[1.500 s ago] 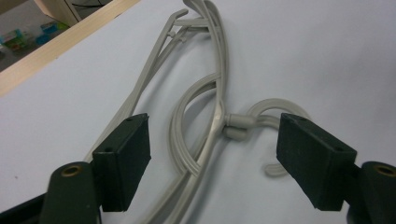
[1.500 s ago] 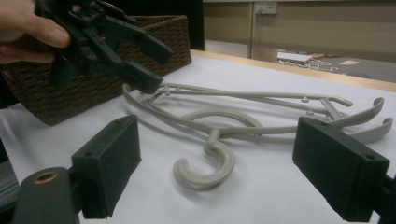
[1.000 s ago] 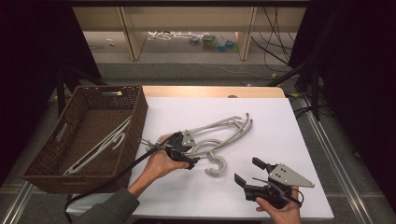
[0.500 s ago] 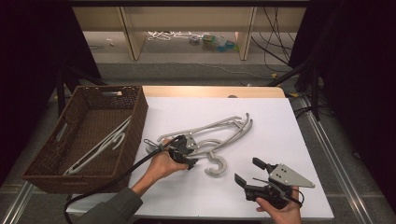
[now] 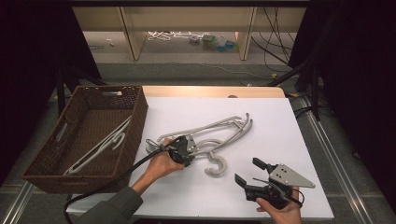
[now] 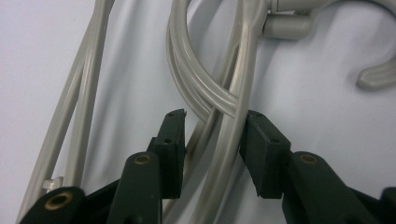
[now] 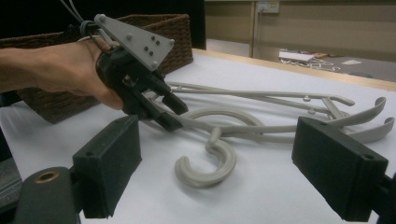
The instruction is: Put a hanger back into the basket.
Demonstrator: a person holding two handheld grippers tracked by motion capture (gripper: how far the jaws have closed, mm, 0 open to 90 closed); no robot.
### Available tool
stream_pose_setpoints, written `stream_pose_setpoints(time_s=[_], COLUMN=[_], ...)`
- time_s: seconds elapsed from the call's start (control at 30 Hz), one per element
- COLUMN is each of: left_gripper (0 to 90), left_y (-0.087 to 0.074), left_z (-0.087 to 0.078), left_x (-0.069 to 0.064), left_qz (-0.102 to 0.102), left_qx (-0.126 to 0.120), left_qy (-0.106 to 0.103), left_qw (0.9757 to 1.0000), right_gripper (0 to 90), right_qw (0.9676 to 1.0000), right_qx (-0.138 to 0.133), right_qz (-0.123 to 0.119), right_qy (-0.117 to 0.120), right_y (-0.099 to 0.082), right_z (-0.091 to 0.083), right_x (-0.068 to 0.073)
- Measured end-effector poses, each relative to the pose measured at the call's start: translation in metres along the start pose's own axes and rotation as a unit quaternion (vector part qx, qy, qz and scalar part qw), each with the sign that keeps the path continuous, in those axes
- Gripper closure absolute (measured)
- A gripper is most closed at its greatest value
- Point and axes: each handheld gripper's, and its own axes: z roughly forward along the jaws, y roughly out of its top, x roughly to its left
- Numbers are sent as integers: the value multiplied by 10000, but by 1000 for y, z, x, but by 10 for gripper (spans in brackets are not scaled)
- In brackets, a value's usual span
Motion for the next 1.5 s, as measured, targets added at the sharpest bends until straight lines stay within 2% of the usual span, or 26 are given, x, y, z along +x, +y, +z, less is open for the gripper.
stream_pose_setpoints(time_s=[0.07,0.17,0.2,0.4,0.5,0.53,0.57,0.67,0.73,0.77,0.8,0.87,0.93,1.0,1.03,1.1,1.23,1.3,1.4,1.43,1.5], left_gripper=[645,721,735,752,759,760,762,777,805,812,813,814,814,815,815,815,815,815,816,816,816], left_y=[0,-1,-1,-1,0,1,2,3,5,5,4,4,5,7,7,9,11,11,12,12,13], left_z=[-1,-1,-1,-4,-8,-9,-11,-16,-21,-22,-23,-26,-29,-33,-35,-42,-55,-63,-74,-76,-83], left_x=[0,1,2,3,3,3,3,4,6,7,9,11,12,12,13,16,21,24,27,27,27], left_qz=[148,246,247,400,438,454,481,444,536,400,365,370,107,-34,-56,-248,-557,-777,-921,-971,-973], left_qx=[21,19,28,49,-3,-48,-141,-196,-172,-227,-232,-264,-434,-608,-638,-723,-968,-1132,-1319,-1379,-1441], left_qy=[38,154,99,33,21,16,47,-27,55,85,82,88,61,-12,-50,-198,-376,-505,-623,-687,-687], left_qw=[9999,9996,9996,9992,9990,9990,9987,9988,9984,9989,9990,9989,9990,9981,9979,9969,9930,9892,9850,9833,9824], right_gripper=[164,165,165,165,165,165,165,166,166,166,166,166,166,166,165,165,166,165,165,165,165], right_qw=[10000,10000,10000,10000,10000,10000,10000,10000,10000,10000,9999,9999,10000,9999,10000,10000,9999,9999,9999,9999,9998], right_qx=[20,4,18,14,43,-31,22,3,21,14,-102,-93,-37,-120,-61,-16,-51,-38,-10,-110,-111], right_qz=[32,21,33,24,-21,1,31,-21,2,-2,46,56,31,72,67,52,87,110,103,115,133], right_qy=[37,9,17,6,-41,-37,8,-11,-8,-9,31,34,-26,40,12,11,-29,-30,-37,-3,-8], right_y=[0,0,0,0,1,0,0,1,0,0,0,0,0,0,0,0,0,-1,-1,-2,-2], right_z=[0,-1,-1,-1,-3,-1,-1,-2,-2,-2,0,0,-1,0,-1,-1,-1,-2,-2,0,-1], right_x=[0,-1,-1,-1,-1,-1,-1,-1,-1,-1,-1,-1,-1,-1,-1,-1,-1,-2,-2,-3,-3])
